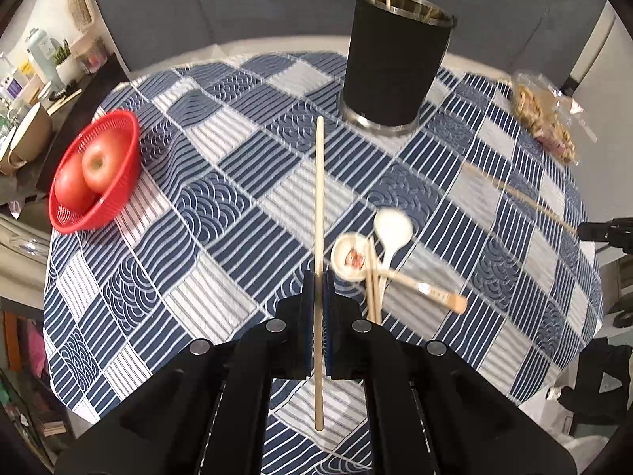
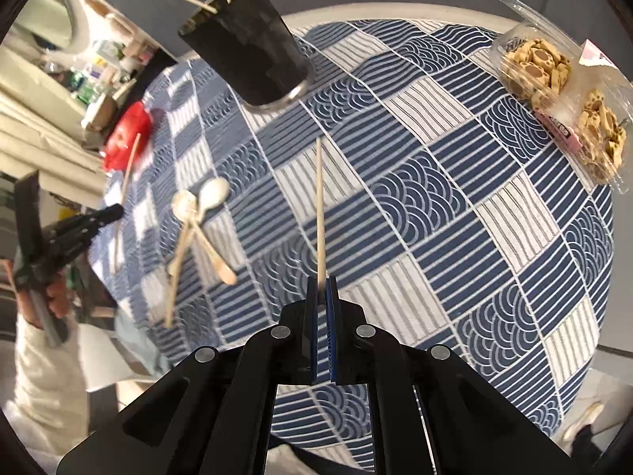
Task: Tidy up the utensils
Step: 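Lift both held wooden sticks and carry them over the black cup, then open both tools to drop the sticks into the black cup, then withdraw both tools from the cup back toward the utensil pile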
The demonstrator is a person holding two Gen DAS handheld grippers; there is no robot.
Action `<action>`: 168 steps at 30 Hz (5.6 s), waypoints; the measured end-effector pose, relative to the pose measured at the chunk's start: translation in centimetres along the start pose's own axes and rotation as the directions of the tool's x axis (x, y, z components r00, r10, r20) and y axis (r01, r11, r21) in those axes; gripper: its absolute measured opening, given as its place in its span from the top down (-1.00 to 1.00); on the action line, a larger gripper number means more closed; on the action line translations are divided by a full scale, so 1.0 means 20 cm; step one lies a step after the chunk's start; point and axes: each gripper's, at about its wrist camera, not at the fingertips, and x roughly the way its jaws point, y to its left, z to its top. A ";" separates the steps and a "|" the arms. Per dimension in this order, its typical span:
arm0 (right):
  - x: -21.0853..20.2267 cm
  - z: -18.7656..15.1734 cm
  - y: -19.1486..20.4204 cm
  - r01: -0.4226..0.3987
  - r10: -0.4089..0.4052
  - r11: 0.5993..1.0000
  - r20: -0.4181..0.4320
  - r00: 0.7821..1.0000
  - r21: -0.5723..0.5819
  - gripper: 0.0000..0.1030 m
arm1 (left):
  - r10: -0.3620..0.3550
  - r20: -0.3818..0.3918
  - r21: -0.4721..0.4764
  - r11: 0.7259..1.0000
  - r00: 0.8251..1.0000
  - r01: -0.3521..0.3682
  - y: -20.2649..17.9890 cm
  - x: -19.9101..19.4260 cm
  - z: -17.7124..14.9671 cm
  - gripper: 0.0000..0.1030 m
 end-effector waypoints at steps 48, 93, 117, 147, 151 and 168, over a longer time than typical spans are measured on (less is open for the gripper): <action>-0.85 0.73 0.63 0.193 -0.195 0.980 0.422 0.885 0.049 0.93 | -0.322 0.291 0.147 0.945 0.901 0.291 0.04 -0.25 0.89 0.91; -0.67 1.09 0.78 0.197 -0.227 0.974 0.433 0.872 0.113 -0.15 | -0.520 0.317 0.326 0.845 0.793 0.424 -0.01 0.10 1.10 -0.23; -0.34 0.69 0.61 0.175 -0.160 0.984 0.325 0.932 -0.017 -0.69 | -0.157 0.303 0.102 0.986 0.940 0.132 0.39 -0.11 0.47 -0.88; 0.13 0.09 0.50 0.189 -0.172 0.930 0.081 0.982 -0.316 -0.69 | 0.011 0.091 -0.083 0.997 0.996 -0.003 0.07 0.04 -0.37 -0.88; 0.17 0.02 0.46 0.190 -0.184 0.924 0.050 0.982 -0.331 -0.69 | 0.015 0.057 -0.089 0.996 0.998 -0.010 0.02 0.10 -0.43 -0.88; 0.35 -0.14 0.40 0.160 -0.179 0.930 -0.029 0.983 -0.332 -0.69 | 0.054 -0.041 -0.059 0.997 0.998 -0.056 -0.03 0.25 -0.50 -0.88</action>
